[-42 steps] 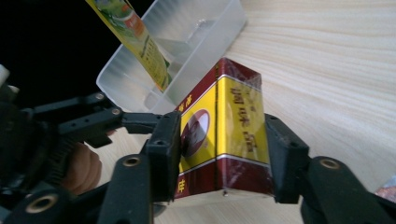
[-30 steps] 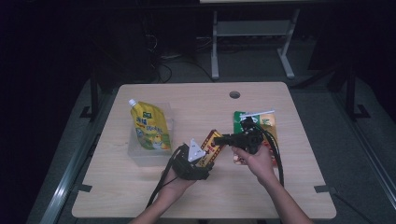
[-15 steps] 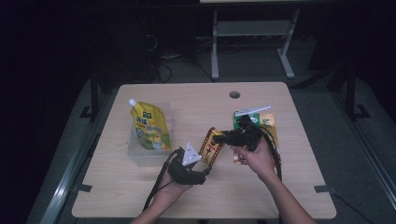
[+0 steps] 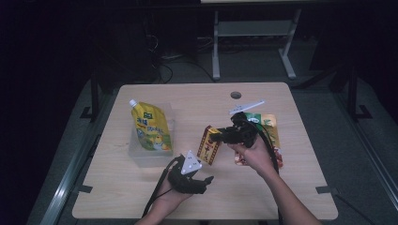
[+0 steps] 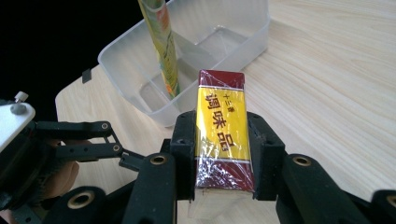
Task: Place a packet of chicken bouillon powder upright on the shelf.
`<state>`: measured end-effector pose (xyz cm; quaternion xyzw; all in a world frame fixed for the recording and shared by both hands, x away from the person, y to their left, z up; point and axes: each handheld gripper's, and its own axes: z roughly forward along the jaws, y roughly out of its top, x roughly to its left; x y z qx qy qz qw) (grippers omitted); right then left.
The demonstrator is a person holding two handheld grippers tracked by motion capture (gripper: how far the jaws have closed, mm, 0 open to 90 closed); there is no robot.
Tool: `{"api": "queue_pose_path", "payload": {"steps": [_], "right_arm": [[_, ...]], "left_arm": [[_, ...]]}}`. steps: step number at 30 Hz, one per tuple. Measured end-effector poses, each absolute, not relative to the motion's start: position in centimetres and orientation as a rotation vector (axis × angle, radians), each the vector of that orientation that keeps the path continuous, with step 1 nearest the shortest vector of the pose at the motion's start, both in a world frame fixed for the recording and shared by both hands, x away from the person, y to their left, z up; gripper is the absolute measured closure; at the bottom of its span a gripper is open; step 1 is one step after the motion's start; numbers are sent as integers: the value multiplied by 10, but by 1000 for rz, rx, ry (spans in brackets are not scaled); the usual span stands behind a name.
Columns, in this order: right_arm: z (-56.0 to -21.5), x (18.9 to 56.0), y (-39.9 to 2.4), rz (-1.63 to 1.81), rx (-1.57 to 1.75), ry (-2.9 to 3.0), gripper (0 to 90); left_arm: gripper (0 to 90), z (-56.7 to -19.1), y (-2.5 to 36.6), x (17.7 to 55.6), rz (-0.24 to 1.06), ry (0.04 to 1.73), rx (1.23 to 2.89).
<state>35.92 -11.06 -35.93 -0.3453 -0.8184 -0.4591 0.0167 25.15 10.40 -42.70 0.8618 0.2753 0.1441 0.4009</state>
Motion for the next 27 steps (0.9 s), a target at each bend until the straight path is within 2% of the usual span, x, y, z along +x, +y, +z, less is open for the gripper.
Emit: {"api": "queue_pose_path", "payload": {"steps": [9,27], "right_arm": [[-339,362,-90,-1443,-925,-2624,672],[-296,363,-34,-1465,-592,-2701,671]], "left_arm": [[292,-437,100,244,311,669,2178],[279,-439,102,242,304,632,2191]]}}
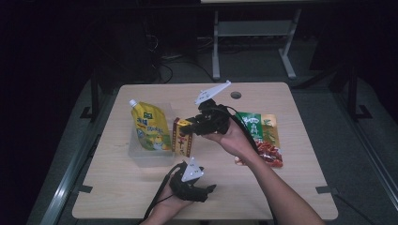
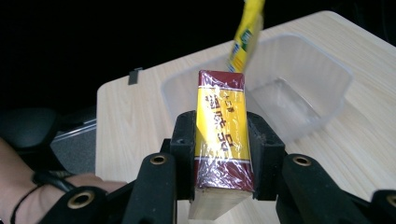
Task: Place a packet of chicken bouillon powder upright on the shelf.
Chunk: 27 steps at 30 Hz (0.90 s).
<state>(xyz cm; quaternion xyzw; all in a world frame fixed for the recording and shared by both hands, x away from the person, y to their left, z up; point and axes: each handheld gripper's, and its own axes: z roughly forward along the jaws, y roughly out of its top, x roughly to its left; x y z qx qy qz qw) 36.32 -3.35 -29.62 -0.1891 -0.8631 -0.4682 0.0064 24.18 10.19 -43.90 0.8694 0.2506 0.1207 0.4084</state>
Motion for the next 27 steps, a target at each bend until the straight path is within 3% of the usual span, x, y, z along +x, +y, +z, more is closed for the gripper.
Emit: {"api": "queue_pose_path", "payload": {"steps": [16,27], "right_arm": [[-288,374,30,-1437,-385,-2721,671],[-296,387,51,-1392,-339,-2749,671]], "left_arm": [[277,-441,105,241,298,629,2168],[275,-441,106,241,303,619,2181]]}}
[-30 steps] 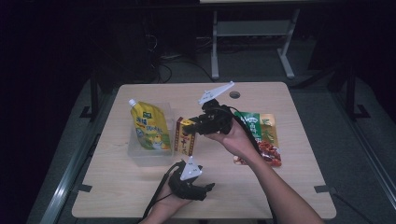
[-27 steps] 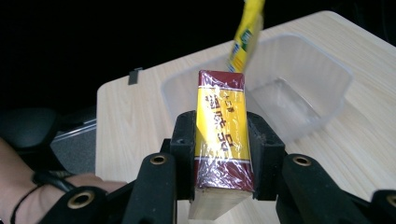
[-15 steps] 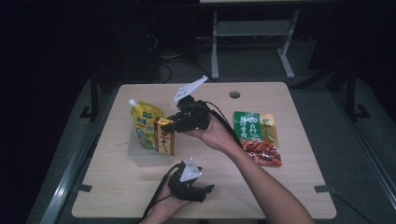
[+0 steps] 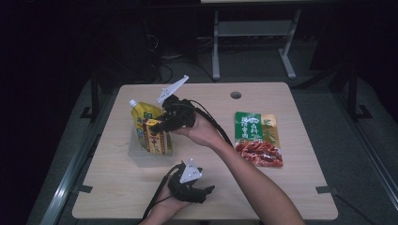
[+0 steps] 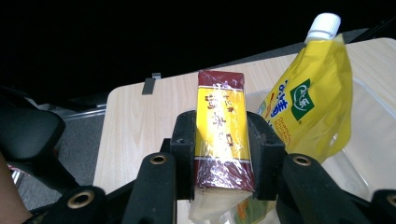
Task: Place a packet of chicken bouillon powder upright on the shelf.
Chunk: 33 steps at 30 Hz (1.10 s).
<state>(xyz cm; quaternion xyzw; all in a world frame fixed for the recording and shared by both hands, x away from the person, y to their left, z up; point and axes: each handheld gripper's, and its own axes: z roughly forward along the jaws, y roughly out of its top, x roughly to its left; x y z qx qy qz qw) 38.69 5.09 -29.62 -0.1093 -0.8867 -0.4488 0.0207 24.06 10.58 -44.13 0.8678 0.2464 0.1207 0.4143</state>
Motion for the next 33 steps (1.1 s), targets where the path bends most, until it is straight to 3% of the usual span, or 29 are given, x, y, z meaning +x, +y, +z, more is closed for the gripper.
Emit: {"api": "queue_pose_path", "payload": {"steps": [33], "right_arm": [[-337,393,77,-1286,-263,-2778,667]], "left_arm": [[273,-443,105,241,286,649,2164]]}}
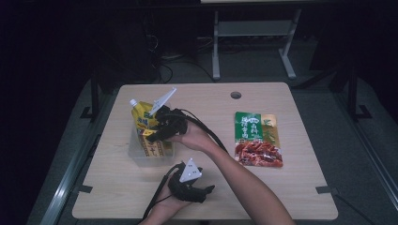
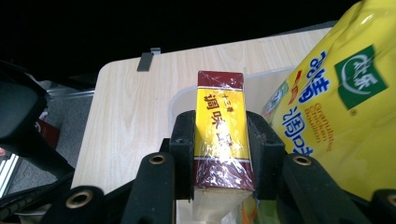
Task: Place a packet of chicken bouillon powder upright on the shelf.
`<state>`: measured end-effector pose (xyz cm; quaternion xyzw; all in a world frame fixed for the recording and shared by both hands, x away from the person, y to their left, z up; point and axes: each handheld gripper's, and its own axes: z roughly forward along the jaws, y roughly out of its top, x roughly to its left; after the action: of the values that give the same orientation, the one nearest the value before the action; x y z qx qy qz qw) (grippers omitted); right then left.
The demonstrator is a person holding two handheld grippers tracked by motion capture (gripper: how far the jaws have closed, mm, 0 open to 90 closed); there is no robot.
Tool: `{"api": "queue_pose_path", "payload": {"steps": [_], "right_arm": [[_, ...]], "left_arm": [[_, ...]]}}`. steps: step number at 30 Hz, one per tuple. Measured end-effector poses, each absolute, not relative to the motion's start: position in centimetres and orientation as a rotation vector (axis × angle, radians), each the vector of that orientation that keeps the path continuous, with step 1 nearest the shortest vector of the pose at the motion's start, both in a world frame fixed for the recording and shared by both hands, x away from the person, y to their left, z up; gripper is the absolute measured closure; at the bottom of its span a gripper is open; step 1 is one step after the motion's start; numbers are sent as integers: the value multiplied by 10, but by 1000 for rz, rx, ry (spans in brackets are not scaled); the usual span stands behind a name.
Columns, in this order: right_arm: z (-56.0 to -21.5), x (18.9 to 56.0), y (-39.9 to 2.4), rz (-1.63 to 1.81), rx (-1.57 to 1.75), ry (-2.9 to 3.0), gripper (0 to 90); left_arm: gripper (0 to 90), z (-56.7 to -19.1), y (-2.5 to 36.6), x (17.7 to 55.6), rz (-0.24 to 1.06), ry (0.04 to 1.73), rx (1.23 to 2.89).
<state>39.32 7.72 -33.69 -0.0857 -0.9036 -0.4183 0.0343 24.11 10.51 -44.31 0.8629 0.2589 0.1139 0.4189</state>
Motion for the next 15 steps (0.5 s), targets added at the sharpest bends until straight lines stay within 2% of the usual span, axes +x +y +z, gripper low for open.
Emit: {"api": "queue_pose_path", "payload": {"steps": [15], "right_arm": [[-355,391,81,-1217,-267,-2781,654]], "left_arm": [[273,-443,104,240,280,637,2176]]}}
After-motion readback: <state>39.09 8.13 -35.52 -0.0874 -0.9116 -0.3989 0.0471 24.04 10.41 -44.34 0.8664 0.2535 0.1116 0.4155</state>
